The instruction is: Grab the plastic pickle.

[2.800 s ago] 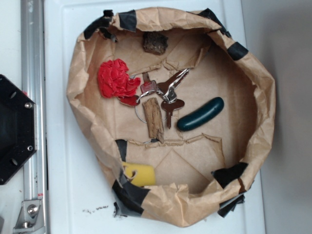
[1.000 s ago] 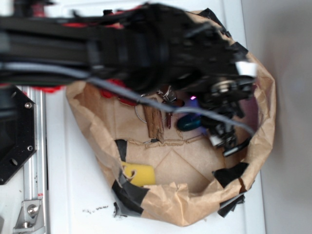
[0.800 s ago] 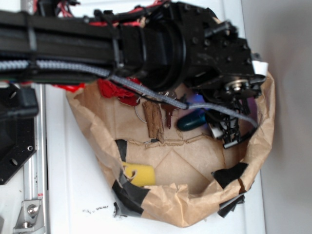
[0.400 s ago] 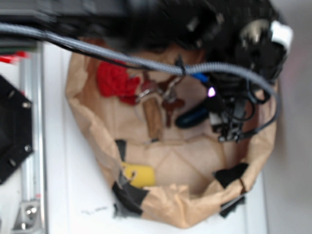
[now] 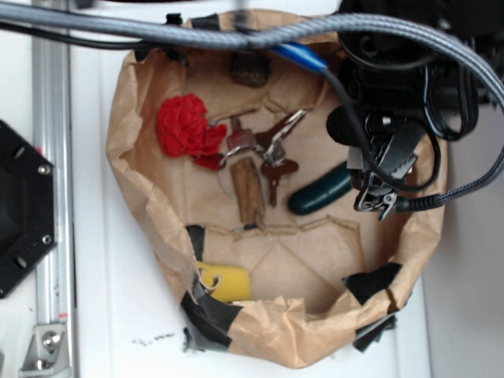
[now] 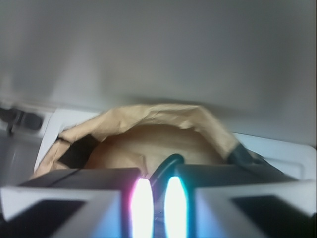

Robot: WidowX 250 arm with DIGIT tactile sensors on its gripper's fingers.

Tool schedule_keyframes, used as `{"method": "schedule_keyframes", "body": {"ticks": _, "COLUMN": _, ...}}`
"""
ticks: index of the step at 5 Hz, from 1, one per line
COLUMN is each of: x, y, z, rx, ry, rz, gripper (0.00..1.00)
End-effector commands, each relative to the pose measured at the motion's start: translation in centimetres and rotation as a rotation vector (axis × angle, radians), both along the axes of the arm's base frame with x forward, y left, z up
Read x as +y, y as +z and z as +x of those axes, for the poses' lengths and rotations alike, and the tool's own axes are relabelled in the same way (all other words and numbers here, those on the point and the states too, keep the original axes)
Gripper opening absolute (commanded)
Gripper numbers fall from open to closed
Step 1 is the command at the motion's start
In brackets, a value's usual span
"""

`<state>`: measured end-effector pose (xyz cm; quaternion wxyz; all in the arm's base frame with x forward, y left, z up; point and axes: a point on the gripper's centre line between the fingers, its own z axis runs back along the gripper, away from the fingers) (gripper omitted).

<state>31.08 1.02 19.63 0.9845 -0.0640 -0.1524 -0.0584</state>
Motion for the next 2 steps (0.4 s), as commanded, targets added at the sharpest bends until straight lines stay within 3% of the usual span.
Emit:
{"method": "schedule_keyframes", "body": {"ticks": 1, "x": -1.6, "y": -6.1, "z": -1.3, "rx": 0.014, "ry": 0.285, "rz": -0.05, "gripper": 1.0}}
{"method": "schedule_keyframes", "body": {"ticks": 2, "x": -2.2, "y": -11.1, "z": -0.3, "rx": 0.063, "ry": 0.306, "rz": -0.001, "gripper": 1.0}}
